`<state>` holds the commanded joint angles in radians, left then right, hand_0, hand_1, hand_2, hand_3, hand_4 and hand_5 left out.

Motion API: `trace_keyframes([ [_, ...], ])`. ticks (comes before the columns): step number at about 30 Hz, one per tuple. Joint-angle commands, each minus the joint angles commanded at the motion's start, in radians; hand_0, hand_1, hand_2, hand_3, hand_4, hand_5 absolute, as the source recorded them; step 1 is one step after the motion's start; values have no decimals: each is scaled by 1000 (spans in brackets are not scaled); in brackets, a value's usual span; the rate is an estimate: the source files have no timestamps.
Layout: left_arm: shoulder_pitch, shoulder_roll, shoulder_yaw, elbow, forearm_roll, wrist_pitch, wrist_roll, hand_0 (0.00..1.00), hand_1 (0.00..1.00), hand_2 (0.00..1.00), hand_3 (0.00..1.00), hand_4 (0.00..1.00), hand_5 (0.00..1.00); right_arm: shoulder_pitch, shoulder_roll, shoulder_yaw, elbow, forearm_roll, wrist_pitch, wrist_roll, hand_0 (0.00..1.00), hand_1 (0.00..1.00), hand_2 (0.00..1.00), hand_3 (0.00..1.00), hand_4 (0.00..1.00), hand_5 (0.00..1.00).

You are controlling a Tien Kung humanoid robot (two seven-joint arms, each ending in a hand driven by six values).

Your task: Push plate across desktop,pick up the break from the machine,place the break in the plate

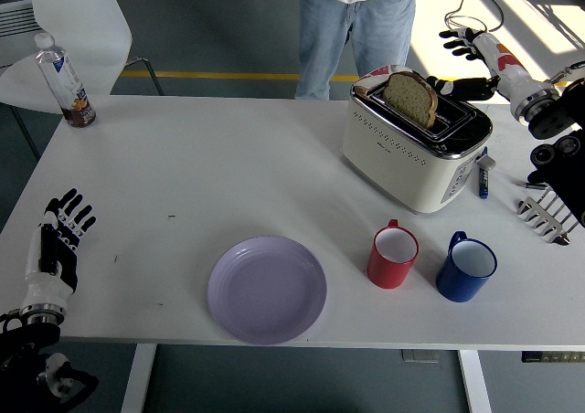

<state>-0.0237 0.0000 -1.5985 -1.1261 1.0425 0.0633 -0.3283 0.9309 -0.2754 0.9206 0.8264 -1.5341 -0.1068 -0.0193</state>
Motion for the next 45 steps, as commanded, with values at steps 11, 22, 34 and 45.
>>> trace_keyframes([
  [11,-13,0,29,6,-6,2,0,812,818,885,803,530,998,153,103,-92,-246,-56,42,-21,709,633,604,744,788,212],
  [22,-19,0,41,8,-7,3,-1,811,812,882,800,529,998,220,178,-136,-396,-154,39,-28,687,601,573,719,792,221],
  [34,-21,0,58,13,-13,3,-1,810,809,881,798,528,998,242,238,-173,-488,-174,23,-46,598,568,559,694,800,234],
  [45,-24,0,71,20,-16,4,-3,809,808,880,797,528,998,254,239,-150,-500,-192,-29,-45,598,571,562,698,808,241],
])
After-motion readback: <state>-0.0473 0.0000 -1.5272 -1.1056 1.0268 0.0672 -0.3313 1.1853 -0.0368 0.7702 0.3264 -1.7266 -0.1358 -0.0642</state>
